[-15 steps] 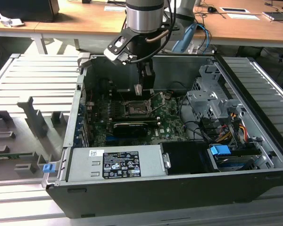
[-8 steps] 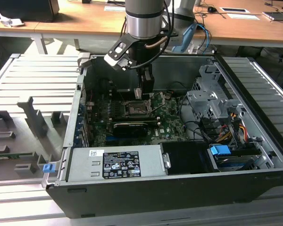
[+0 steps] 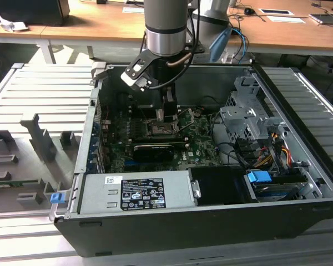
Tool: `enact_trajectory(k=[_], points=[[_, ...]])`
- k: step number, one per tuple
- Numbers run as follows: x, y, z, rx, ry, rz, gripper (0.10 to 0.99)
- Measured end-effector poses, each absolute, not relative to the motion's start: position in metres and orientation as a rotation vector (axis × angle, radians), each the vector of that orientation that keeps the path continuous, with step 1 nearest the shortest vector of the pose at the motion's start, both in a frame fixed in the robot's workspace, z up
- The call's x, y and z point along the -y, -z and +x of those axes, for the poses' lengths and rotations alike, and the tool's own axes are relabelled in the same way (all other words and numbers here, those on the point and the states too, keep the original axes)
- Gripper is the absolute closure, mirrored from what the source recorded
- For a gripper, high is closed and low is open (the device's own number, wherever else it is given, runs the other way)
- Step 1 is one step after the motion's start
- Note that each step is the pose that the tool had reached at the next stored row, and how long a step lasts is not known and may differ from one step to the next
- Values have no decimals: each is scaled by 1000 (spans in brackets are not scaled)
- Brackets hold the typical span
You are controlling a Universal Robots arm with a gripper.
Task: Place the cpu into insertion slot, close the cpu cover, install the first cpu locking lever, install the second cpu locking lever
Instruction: 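Place the cpu into insertion slot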
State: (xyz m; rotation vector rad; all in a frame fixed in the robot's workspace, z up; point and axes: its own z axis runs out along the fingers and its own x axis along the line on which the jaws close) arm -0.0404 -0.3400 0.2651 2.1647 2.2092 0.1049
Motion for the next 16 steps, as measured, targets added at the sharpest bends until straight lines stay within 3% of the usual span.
enact_trajectory(k=[16], points=[[328,-226,-49,-2210,-105,2164,561]])
